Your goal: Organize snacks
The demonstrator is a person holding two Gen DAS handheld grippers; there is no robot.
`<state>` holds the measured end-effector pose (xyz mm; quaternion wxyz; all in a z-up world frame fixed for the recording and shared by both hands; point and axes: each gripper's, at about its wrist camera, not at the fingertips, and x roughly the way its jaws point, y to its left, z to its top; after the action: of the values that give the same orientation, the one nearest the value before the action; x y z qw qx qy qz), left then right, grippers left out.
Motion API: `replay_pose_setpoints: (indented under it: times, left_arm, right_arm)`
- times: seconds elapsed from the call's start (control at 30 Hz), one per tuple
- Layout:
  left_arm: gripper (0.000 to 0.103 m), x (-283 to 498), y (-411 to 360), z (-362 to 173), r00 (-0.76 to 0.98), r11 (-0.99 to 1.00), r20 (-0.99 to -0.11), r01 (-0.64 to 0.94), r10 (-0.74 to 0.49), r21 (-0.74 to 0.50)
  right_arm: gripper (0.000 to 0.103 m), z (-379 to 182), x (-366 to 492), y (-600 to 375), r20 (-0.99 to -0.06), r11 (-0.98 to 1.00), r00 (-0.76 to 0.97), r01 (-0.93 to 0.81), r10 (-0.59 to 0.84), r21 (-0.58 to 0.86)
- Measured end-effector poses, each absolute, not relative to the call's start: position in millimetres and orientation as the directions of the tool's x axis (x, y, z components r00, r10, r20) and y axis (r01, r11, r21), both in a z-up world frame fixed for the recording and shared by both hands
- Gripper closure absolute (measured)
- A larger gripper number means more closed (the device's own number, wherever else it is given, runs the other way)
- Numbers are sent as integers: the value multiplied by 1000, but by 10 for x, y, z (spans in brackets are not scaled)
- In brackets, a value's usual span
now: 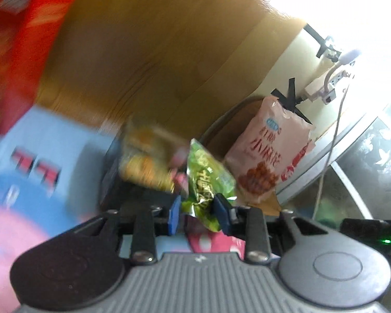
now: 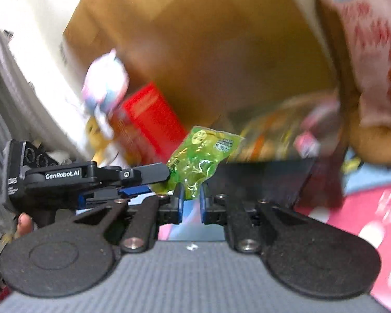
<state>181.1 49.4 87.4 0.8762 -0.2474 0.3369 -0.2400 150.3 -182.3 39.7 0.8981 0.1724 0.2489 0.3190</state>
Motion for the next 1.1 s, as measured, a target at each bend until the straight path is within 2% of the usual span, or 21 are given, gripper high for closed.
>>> replay_pose_setpoints:
  times: [0.03,0.07,0.1,0.13,0.2,0.27,0.33,0.4,0.57,0.73,0.77,0.9,1.1]
  left_arm:
    - [65,1924,405,900,667,782,-483,254,-567,-569]
    - [61,2017,322,907,674,804,-499,248,-544,-541]
    - [59,2087,254,891,679,825,-521,237,-518,-513]
    - [59,2118,204,858,679,840,-540,223,-498,-494]
    - [59,2051,202,786,668,824,-527,248,-526,-509]
    - [59,1895,269,719,664,814,-511,275,-546,-512]
    - [57,1710,370,646,671,818,-507,280,-541,-502]
    - [55,1529,491,568,667,813,-505,278,-547,-512]
    - [55,1097,709,424,643,788,-498,295,-583,-541]
    - [55,799,616,403,603,765,-488,384,-632,-516]
    - [55,762,577,397,601,768,-491,393,-631,-506]
    - [55,675,464,316,625,812,-525,377,-578,-445]
    - [55,591,317,234,680,890,-576,323,-454,-321]
  right_arm:
    - [84,447,1557,-1839,-331,757,699,-473,633,451]
    - [82,480,1615,-1889,-327,780,726,-458,605,426]
    - [75,502,1668,-1904,-329,812,757,-437,565,387]
    - [60,507,1688,-1912,-338,844,784,-414,521,341]
    - [47,479,1654,-1936,-335,887,829,-364,447,283]
    - [39,380,1549,-2027,-307,876,829,-386,467,291]
    - [17,256,1422,-2094,-293,851,809,-423,509,311]
    - [10,119,1226,-2106,-262,811,779,-482,570,331]
    - [12,-82,814,-1959,-282,779,728,-563,625,275]
    - [54,-211,611,-1782,-371,770,686,-620,626,151]
    - [57,-235,601,-1731,-391,772,682,-621,618,136]
    - [58,-309,574,-1668,-406,793,701,-599,586,111]
    - [58,-429,452,-1754,-353,813,739,-564,574,143]
